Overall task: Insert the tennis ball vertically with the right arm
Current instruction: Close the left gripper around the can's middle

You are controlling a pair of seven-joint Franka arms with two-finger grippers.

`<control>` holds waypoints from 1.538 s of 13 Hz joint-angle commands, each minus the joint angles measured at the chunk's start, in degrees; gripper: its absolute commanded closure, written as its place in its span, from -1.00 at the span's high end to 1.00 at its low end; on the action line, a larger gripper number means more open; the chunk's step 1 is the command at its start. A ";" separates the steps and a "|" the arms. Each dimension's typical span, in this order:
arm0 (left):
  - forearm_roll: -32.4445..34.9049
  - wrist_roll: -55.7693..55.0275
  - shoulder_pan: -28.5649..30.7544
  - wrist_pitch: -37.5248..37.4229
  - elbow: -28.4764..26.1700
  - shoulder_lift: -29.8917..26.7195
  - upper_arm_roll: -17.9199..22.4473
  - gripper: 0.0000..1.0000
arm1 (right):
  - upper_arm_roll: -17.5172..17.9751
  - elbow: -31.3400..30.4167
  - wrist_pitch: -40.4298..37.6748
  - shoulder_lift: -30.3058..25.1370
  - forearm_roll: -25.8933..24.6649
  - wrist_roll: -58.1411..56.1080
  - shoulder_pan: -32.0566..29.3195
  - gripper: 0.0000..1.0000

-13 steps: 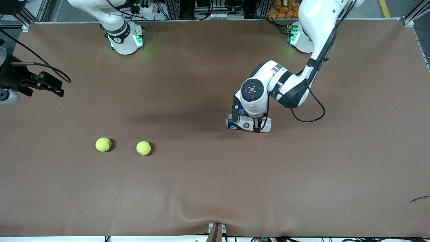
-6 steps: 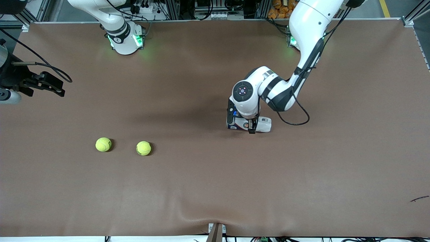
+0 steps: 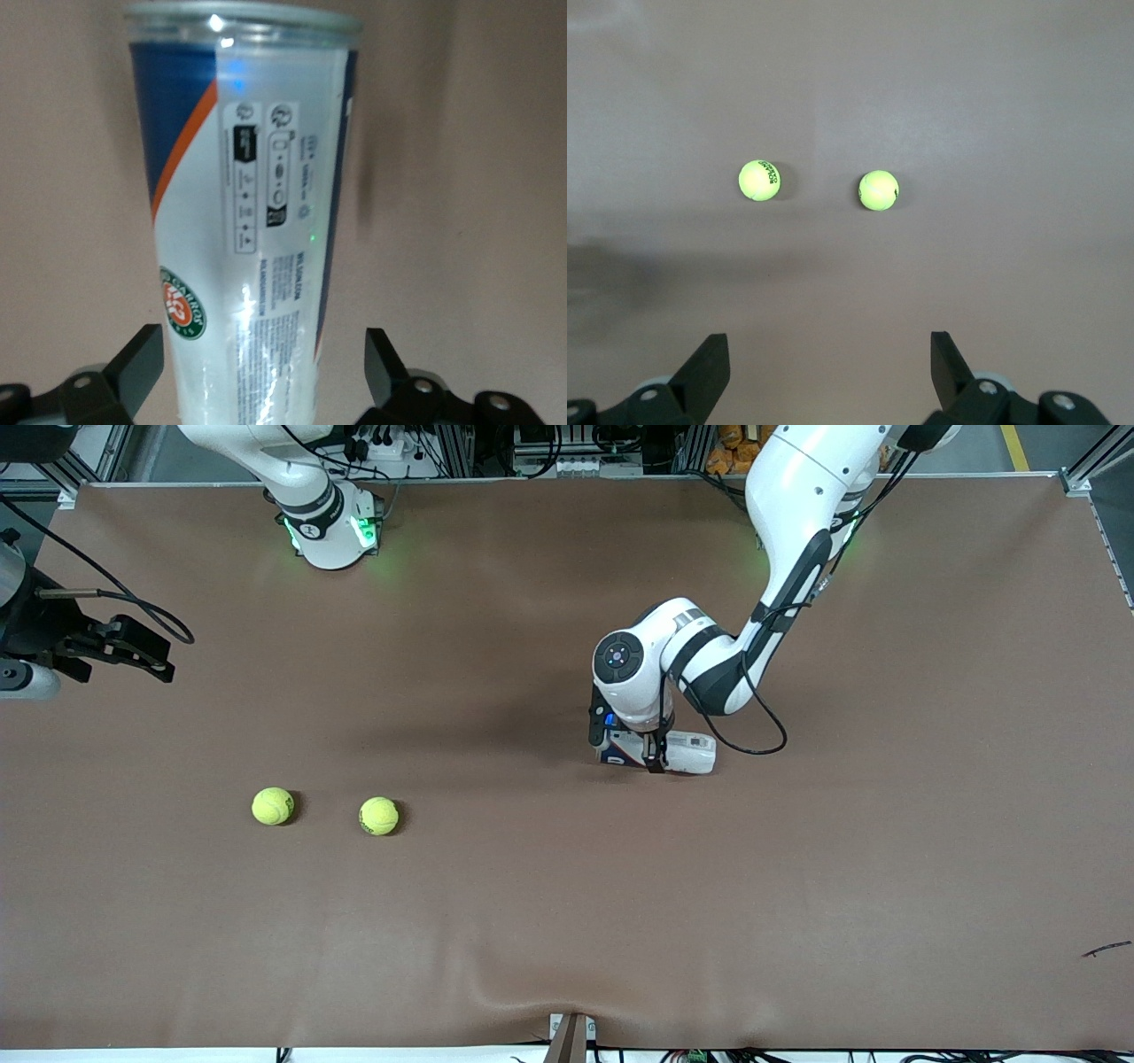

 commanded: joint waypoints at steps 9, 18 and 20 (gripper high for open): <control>3.24 -1.56 0.01 2.94 -0.12 2.08 0.36 1.00 | 0.00 -0.95 -0.46 -0.06 -0.19 -0.36 -3.11 1.00; 6.41 0.01 0.36 2.76 0.40 0.94 -0.17 0.18 | 0.17 -8.86 -1.87 -5.25 0.07 -6.61 -5.67 1.00; 5.62 1.86 0.54 2.06 0.41 -1.07 -0.34 0.01 | 0.26 -8.77 -1.09 -4.29 0.16 -5.13 -5.58 1.00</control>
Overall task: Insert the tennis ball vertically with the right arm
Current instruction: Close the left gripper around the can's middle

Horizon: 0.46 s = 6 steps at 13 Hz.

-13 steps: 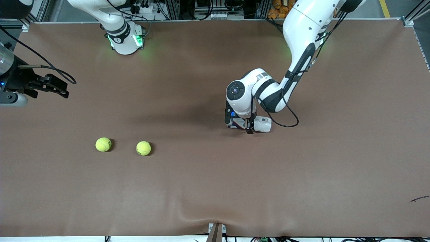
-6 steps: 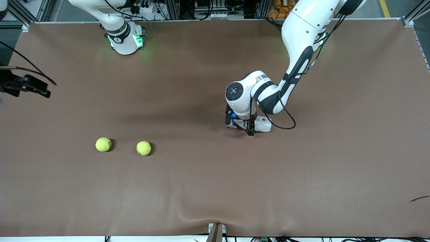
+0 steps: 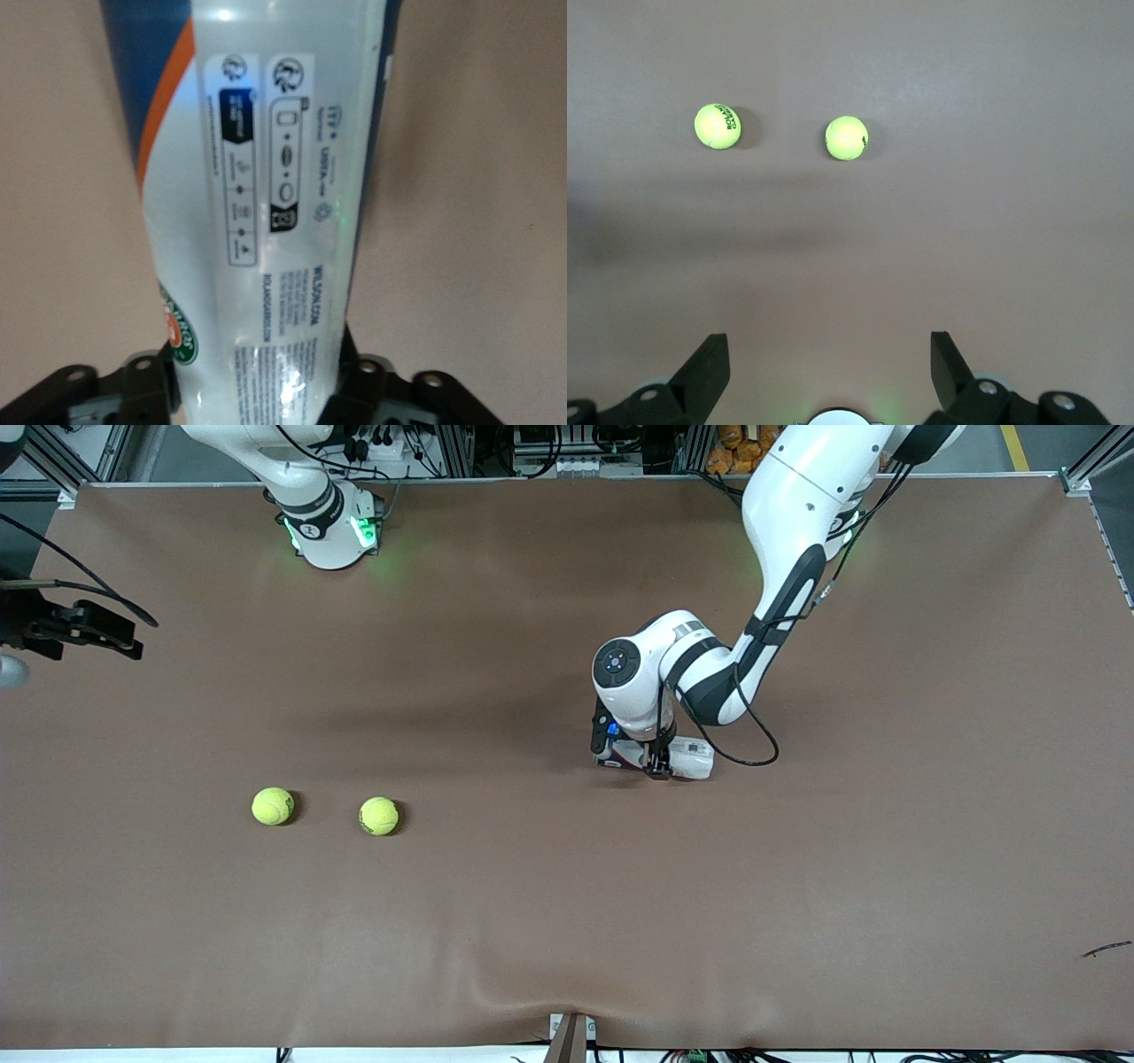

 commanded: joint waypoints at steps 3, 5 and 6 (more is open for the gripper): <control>-8.80 9.49 2.52 -1.83 -0.06 -6.47 -1.37 -0.01 | 0.01 -2.23 2.67 1.39 0.10 3.83 1.94 1.00; -16.98 15.48 4.01 -1.74 2.04 -7.18 -1.46 -0.01 | 0.01 -2.31 4.68 3.85 0.10 7.33 4.31 1.00; -19.90 18.03 4.02 -1.83 3.62 -7.27 -1.55 -0.01 | 0.01 -2.23 6.26 5.35 0.10 9.79 5.72 1.00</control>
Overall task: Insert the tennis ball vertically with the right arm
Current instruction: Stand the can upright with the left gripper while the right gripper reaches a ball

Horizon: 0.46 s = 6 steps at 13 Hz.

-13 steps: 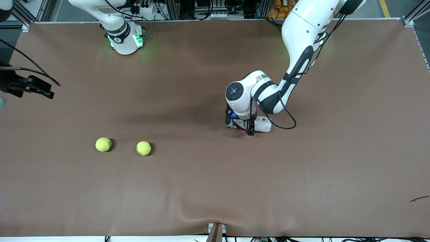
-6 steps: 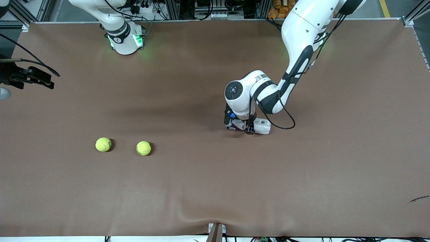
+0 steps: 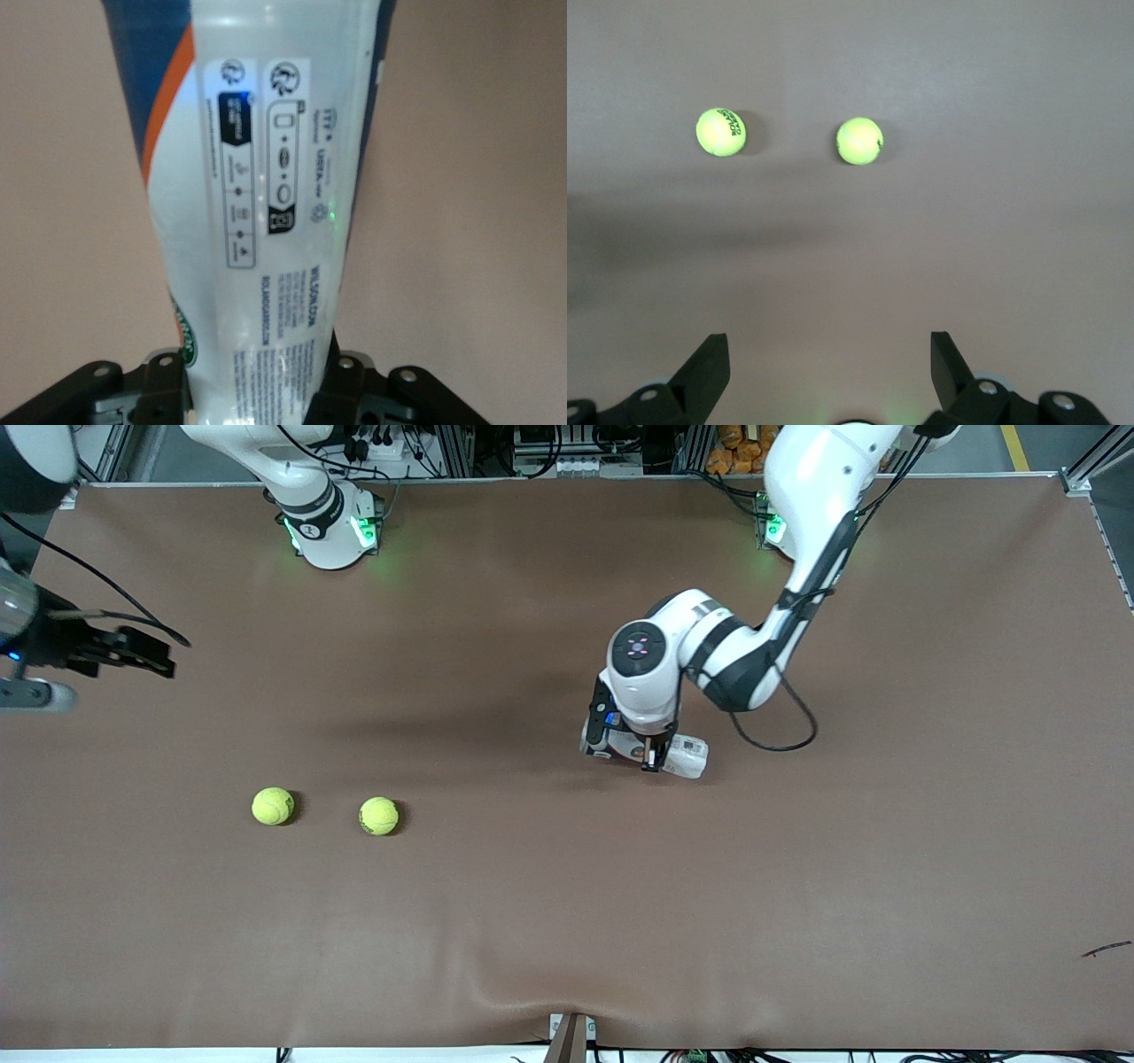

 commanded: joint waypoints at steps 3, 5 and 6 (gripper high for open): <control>-13.00 13.04 3.00 -1.02 5.12 -1.38 -1.03 -0.03 | -0.03 0.59 7.18 6.66 0.02 7.11 4.54 1.00; -21.50 22.09 5.11 0.12 5.49 -1.29 -0.94 -0.03 | -0.12 0.59 11.40 10.17 4.65 8.94 4.98 1.00; -25.90 26.31 5.90 0.99 5.49 -1.20 -0.94 -0.03 | -0.12 0.59 13.25 11.93 6.86 10.95 5.07 1.00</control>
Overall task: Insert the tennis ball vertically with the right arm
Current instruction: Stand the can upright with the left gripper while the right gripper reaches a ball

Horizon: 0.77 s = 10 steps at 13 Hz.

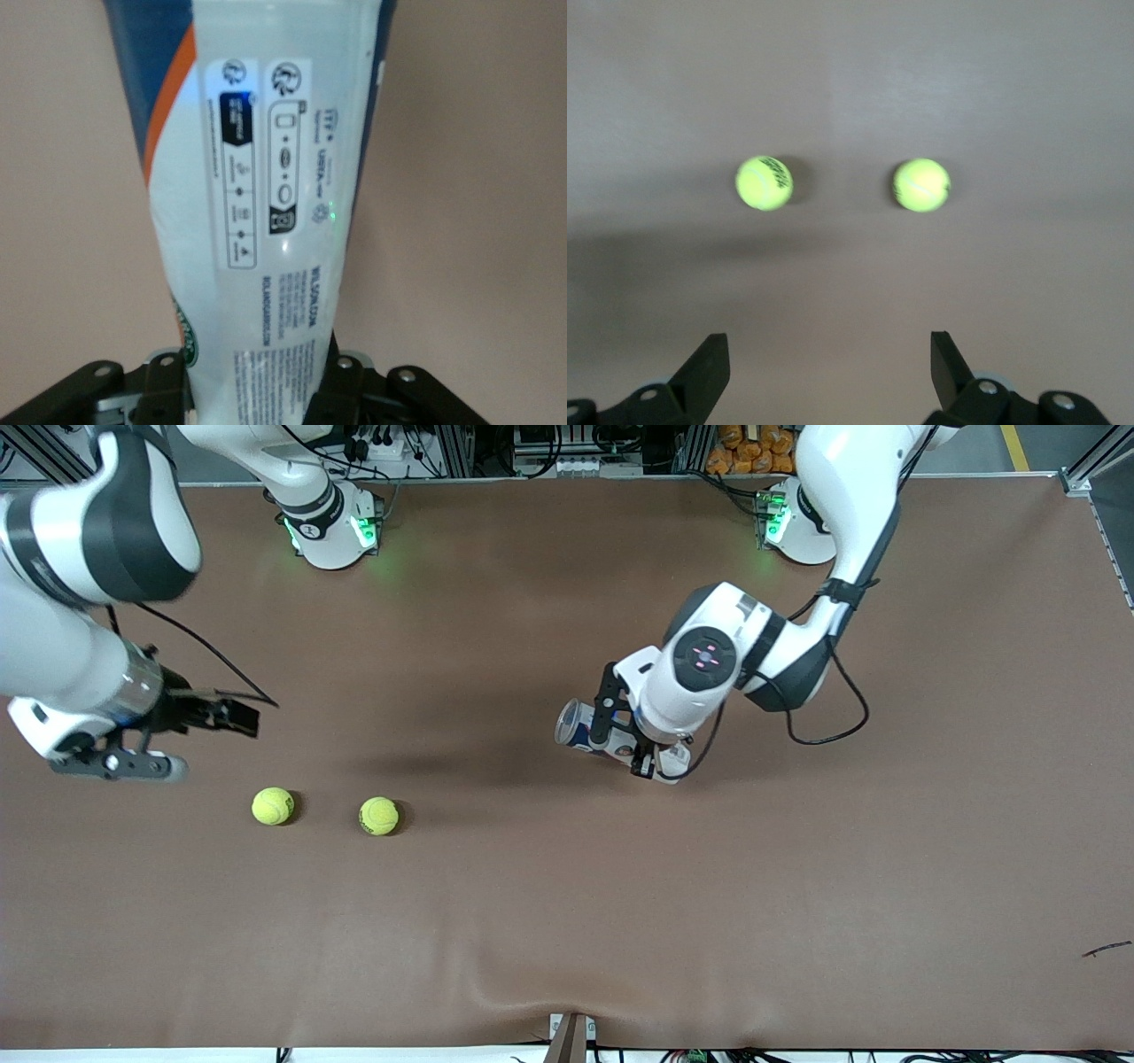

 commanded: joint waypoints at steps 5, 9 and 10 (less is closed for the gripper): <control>-29.54 26.12 4.04 7.11 0.18 2.52 -0.66 -0.03 | -0.19 1.09 10.88 13.01 4.34 15.78 6.20 1.00; -52.37 42.46 4.13 10.37 0.10 8.75 -0.66 0.02 | -0.37 0.66 16.16 19.69 3.28 24.96 10.34 1.00; -60.01 48.17 3.70 10.37 0.18 10.51 -0.57 0.04 | -0.46 0.57 16.78 20.84 3.20 25.06 10.43 1.00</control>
